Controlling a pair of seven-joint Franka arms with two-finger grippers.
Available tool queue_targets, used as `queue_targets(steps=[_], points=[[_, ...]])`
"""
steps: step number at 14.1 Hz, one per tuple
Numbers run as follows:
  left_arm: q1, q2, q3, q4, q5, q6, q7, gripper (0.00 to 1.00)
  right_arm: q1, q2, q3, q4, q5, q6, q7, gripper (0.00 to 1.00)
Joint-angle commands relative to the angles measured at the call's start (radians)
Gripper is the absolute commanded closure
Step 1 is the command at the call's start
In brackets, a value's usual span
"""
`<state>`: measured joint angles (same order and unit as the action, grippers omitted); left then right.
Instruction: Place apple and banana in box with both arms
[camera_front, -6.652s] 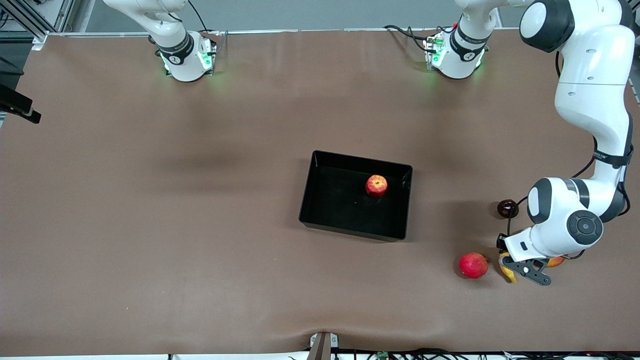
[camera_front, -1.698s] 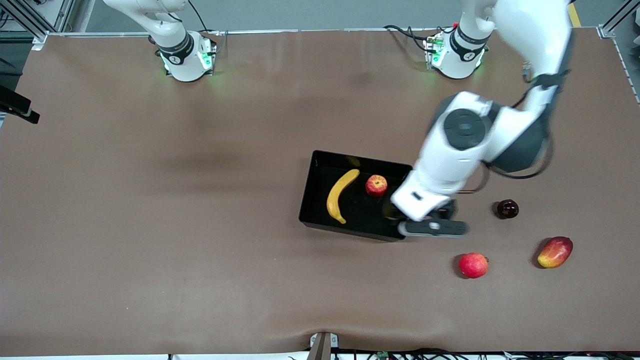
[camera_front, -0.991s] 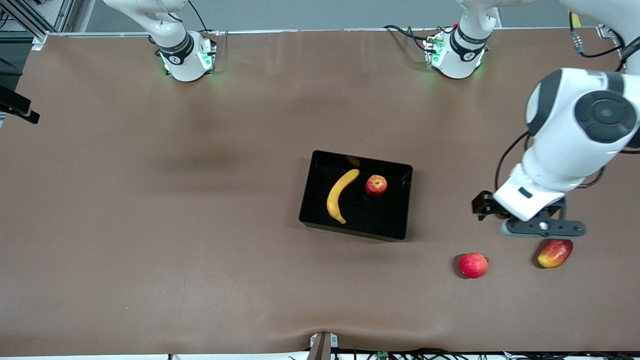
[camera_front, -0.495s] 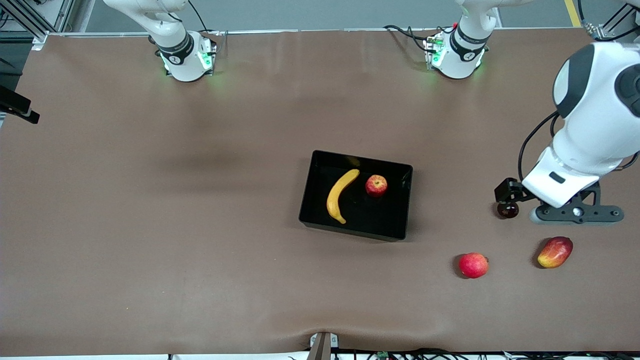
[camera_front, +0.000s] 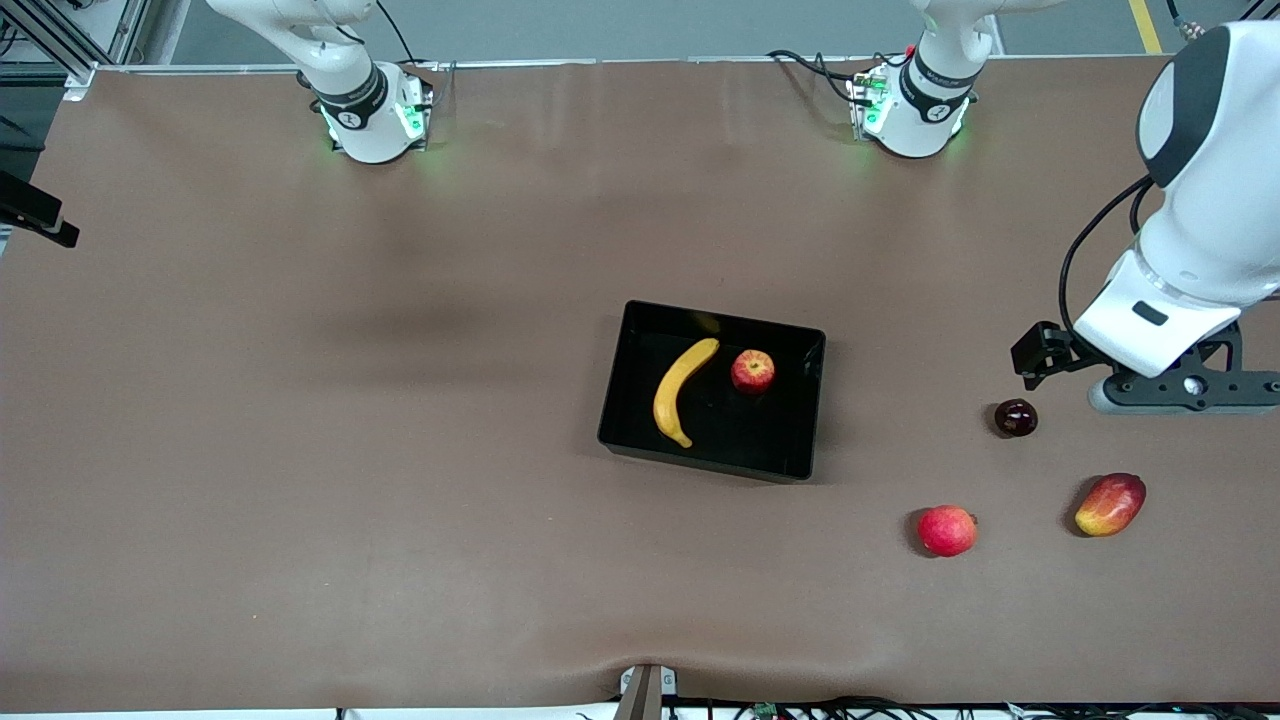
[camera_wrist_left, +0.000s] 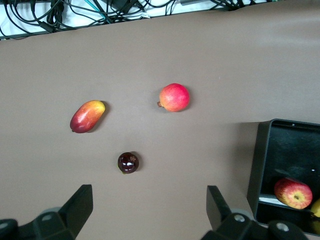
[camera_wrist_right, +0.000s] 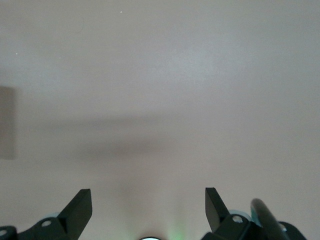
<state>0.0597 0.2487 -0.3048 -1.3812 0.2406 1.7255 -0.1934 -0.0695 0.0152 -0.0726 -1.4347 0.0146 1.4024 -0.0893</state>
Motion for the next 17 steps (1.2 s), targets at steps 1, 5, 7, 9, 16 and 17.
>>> queue_targets(steps=[1,5,7,9,16,17], points=[[0.012,-0.060,-0.002,-0.027,-0.038,-0.014,0.025,0.00,-0.026,-0.001,0.017,0.002,-0.001,-0.003,0.002,0.00],[0.017,-0.069,0.000,-0.025,-0.043,-0.032,0.025,0.00,-0.026,-0.001,0.017,0.002,-0.001,0.000,0.002,0.00],[0.017,-0.075,0.001,-0.027,-0.043,-0.032,0.025,0.00,-0.024,-0.001,0.017,0.002,-0.001,-0.003,0.002,0.00],[0.017,-0.086,0.001,-0.027,-0.043,-0.037,0.025,0.00,-0.026,-0.001,0.017,0.002,-0.001,-0.002,0.002,0.00],[0.014,-0.161,0.004,-0.093,-0.069,-0.078,0.028,0.00,-0.024,-0.001,0.017,0.002,-0.001,-0.003,0.002,0.00],[0.012,-0.178,0.009,-0.111,-0.085,-0.092,0.031,0.00,-0.024,-0.001,0.017,0.002,-0.001,-0.003,0.002,0.00]])
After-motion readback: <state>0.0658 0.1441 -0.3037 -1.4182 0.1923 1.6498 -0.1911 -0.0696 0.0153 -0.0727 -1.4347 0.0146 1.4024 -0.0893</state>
